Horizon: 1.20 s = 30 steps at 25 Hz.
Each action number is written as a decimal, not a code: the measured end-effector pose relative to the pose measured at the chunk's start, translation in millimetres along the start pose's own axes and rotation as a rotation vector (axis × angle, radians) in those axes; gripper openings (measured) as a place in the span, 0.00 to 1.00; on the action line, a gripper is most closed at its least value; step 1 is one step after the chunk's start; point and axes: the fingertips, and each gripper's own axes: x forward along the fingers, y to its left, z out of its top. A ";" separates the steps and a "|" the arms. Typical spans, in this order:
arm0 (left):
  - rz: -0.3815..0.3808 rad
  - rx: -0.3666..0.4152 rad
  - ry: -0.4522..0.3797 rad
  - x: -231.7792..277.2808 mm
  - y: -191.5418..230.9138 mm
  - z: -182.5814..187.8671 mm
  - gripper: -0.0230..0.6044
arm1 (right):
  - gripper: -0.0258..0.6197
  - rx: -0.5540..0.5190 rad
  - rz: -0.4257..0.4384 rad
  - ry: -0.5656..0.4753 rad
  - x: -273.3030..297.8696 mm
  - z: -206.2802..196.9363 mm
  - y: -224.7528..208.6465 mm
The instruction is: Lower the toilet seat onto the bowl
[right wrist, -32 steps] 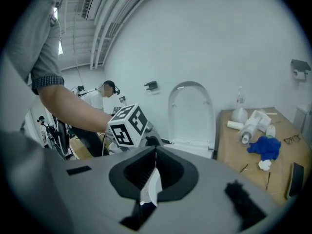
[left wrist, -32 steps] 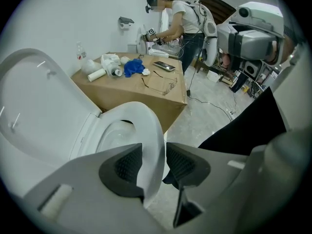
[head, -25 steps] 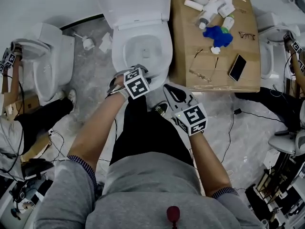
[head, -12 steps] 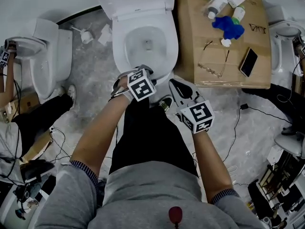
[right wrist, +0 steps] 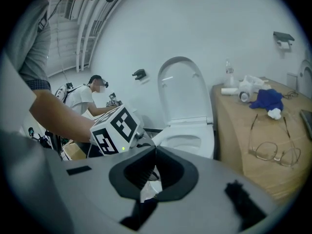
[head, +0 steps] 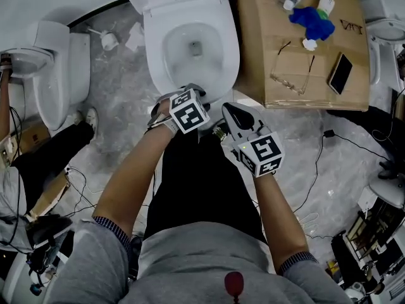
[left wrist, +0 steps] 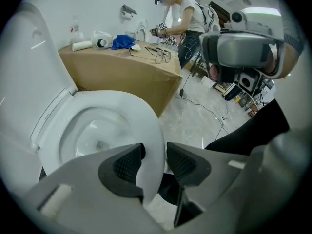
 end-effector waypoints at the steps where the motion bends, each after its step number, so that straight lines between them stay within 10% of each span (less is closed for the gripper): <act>1: -0.002 -0.005 -0.006 3.4 0.3 -0.6 0.32 | 0.06 0.002 -0.002 0.003 2.2 -3.7 -0.7; 30: -0.102 -0.164 0.000 106.9 7.4 -42.0 0.32 | 0.06 0.111 -0.084 0.042 38.5 -81.0 -45.6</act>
